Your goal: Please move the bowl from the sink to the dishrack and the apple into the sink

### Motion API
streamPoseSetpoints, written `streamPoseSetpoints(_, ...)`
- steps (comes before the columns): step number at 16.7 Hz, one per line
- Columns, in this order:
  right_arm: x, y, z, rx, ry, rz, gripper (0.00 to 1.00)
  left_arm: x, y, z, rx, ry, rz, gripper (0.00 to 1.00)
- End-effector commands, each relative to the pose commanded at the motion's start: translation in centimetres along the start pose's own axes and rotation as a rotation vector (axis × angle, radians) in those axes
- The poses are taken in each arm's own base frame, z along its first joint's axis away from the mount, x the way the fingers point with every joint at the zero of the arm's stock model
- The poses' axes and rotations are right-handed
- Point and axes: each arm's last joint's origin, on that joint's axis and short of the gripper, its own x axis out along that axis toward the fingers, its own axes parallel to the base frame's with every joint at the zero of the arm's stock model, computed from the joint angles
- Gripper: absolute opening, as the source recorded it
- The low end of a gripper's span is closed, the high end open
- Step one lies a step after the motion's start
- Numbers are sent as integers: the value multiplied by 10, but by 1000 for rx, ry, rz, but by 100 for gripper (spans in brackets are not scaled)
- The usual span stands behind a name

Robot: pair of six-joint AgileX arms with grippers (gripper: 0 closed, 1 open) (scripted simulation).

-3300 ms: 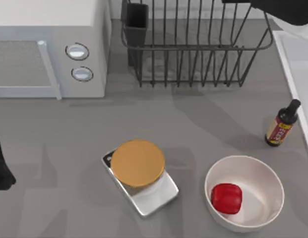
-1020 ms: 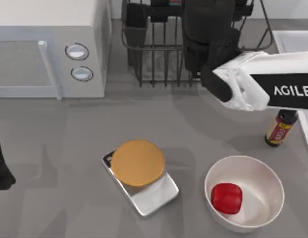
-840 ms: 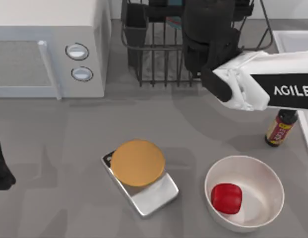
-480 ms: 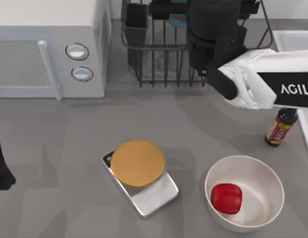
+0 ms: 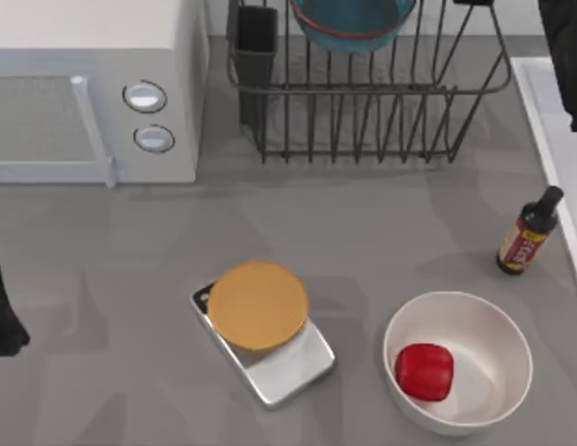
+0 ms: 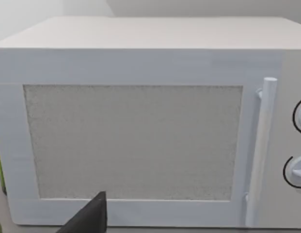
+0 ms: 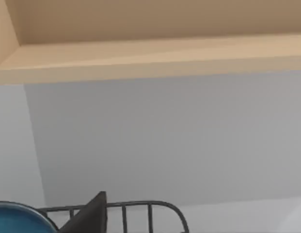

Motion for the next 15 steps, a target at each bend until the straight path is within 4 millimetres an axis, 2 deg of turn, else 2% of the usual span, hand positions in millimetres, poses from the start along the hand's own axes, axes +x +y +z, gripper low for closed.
streamPoseSetpoints(3,-48,-58,5,2,28,-17,100,0,0,0,0,0,0,100)
streamPoseSetpoints(5,-85,-90,-2,5,41,-19,100,0,0,0,0,0,0,100)
streamPoseSetpoints(7,-121,-115,-18,8,44,-12,100,0,0,0,0,0,0,100)
streamPoseSetpoints(9,-152,-133,-40,10,37,5,100,0,0,0,0,0,0,100)
streamPoseSetpoints(11,-175,-145,-65,7,20,28,100,0,0,0,0,0,0,100)
streamPoseSetpoints(15,-196,-156,-110,-11,-13,74,100,0,0,0,0,0,0,100)
